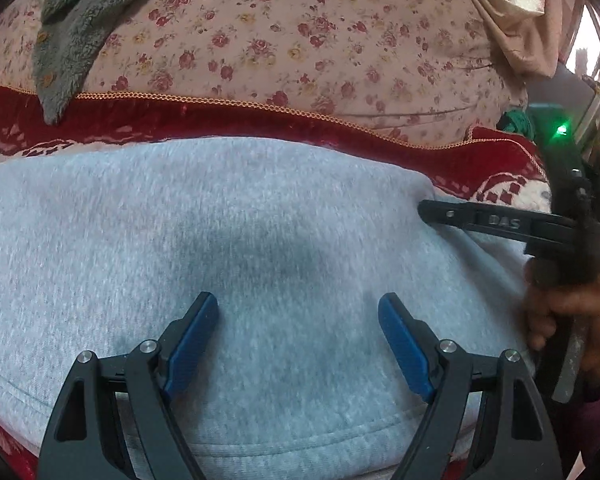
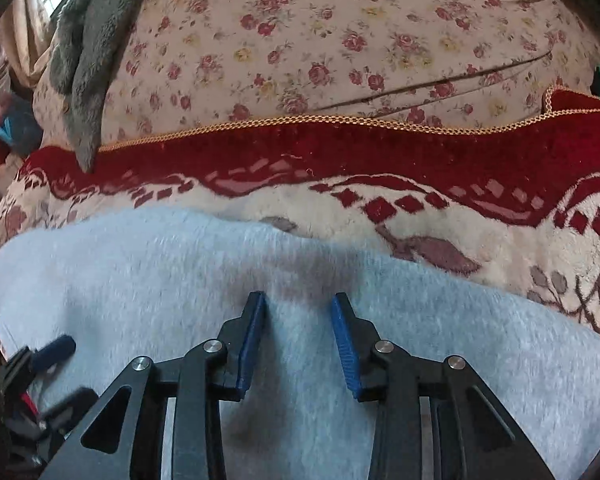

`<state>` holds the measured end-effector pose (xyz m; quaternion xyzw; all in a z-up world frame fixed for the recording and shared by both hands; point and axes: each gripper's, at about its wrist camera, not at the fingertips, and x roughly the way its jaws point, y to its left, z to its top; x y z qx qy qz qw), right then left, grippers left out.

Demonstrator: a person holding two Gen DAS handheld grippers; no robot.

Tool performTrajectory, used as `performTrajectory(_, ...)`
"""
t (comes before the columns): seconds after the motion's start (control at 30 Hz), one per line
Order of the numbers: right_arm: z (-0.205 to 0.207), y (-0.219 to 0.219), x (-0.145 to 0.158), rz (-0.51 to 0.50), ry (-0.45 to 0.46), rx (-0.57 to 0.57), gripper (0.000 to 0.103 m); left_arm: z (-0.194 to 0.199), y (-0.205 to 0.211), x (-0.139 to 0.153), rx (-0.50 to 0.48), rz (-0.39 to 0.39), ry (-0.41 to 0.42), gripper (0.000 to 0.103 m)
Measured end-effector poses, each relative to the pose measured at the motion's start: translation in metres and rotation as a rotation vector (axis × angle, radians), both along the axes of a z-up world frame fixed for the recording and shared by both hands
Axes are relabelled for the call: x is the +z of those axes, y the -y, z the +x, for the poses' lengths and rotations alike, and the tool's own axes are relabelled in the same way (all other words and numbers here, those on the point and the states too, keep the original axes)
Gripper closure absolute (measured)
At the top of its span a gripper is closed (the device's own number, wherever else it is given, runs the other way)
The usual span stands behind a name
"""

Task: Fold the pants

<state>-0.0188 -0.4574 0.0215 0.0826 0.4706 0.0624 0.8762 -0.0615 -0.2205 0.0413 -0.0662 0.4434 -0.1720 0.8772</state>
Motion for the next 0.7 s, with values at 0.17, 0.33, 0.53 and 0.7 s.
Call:
performTrajectory(0.17, -0.025, 0.002, 0.021, 0.057, 0.016, -0.006, 0.062, -0.001, -0.010, 0.006, 0.029, -0.042, -0.011, 0.021)
performTrajectory(0.33, -0.056, -0.011, 0.038, 0.103, 0.062, 0.013, 0.030, -0.011, -0.022, 0.015, 0.077, 0.010, 0.027, 0.021)
performTrajectory(0.53, -0.086, -0.043, 0.037, 0.141, 0.042, 0.077, 0.026, -0.023, -0.042, 0.020, 0.131, 0.036, 0.039, 0.020)
performTrajectory(0.7, -0.118, -0.051, 0.034, 0.253, -0.008, 0.129, 0.026, -0.034, -0.054, 0.023, 0.154, 0.031, 0.044, 0.020)
